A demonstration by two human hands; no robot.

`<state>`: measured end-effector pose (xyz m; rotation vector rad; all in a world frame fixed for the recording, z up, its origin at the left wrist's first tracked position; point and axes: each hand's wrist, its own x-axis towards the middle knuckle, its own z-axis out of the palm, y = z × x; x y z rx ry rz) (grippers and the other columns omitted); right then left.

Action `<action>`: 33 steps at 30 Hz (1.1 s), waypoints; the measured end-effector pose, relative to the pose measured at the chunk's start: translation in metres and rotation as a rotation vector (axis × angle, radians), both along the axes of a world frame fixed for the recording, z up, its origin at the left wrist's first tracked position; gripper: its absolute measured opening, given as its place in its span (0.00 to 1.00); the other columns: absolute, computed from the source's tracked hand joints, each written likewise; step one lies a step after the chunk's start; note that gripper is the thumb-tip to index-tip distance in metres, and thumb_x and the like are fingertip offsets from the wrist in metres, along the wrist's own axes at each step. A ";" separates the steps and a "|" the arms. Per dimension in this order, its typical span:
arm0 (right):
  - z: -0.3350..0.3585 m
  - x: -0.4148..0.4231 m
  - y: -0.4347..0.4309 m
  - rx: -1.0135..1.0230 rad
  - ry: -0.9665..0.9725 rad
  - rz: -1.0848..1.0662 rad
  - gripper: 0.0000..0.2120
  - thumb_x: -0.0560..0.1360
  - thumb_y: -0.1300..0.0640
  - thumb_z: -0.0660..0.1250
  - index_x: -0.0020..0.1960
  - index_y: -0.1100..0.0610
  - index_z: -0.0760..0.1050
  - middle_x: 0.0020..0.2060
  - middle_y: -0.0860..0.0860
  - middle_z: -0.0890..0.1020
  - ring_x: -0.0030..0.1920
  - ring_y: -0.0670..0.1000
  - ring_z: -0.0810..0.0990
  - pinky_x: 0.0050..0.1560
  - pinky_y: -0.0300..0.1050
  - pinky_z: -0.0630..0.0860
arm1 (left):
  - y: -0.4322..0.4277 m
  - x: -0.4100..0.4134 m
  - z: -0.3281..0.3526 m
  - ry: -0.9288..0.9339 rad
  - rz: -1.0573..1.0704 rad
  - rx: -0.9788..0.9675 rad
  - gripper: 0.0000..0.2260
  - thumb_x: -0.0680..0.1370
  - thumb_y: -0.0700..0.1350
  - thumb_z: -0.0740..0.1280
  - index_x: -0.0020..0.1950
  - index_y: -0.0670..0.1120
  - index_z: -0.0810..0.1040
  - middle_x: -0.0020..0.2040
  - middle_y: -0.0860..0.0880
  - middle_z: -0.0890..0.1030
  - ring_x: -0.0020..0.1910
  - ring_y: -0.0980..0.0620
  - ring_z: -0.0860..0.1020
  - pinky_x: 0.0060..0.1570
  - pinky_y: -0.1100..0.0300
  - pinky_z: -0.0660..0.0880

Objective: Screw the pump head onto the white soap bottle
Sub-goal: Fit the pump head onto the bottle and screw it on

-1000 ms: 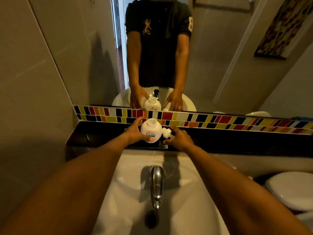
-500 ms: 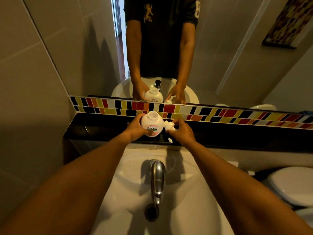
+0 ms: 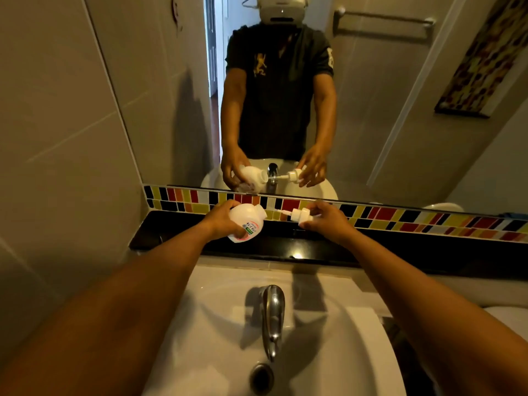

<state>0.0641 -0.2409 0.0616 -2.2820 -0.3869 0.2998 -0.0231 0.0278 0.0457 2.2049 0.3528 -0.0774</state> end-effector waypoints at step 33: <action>0.052 -0.039 0.029 0.114 -0.053 0.192 0.33 0.68 0.59 0.78 0.69 0.48 0.71 0.58 0.56 0.77 0.58 0.58 0.79 0.48 0.45 0.80 | -0.027 -0.017 0.041 0.147 -0.219 -0.261 0.29 0.69 0.37 0.76 0.67 0.49 0.71 0.61 0.44 0.78 0.61 0.43 0.77 0.60 0.44 0.77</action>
